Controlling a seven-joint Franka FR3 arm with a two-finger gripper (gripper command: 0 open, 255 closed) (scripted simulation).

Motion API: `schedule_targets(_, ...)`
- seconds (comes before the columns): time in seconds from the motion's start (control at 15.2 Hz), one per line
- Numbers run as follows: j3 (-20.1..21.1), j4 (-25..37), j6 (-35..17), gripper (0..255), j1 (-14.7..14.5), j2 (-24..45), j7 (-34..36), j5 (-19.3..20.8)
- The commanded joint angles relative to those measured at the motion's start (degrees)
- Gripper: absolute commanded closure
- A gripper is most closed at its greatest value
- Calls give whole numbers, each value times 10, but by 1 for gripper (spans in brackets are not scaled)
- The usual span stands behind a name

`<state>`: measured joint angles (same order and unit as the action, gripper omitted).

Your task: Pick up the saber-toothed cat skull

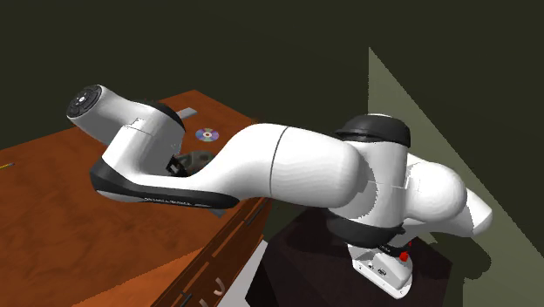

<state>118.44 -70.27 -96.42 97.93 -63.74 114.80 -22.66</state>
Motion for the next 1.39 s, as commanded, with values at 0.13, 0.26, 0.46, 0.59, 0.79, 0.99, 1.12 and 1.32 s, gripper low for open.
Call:
schedule_targets(0.13,28,241,99,0,144,-99,79,-13)
schedule_targets(0.26,30,237,90,0,143,-105,82,-16)
schedule_targets(0.46,35,233,78,0,143,-116,87,-20)
schedule_targets(0.59,39,233,68,0,144,-126,91,-23)
schedule_targets(0.79,39,233,68,255,144,-126,91,-23)
schedule_targets(0.99,39,233,68,255,144,-126,91,-23)
schedule_targets(1.12,39,233,68,255,144,-126,91,-23)
schedule_targets(1.32,39,233,68,255,144,-126,91,-23)
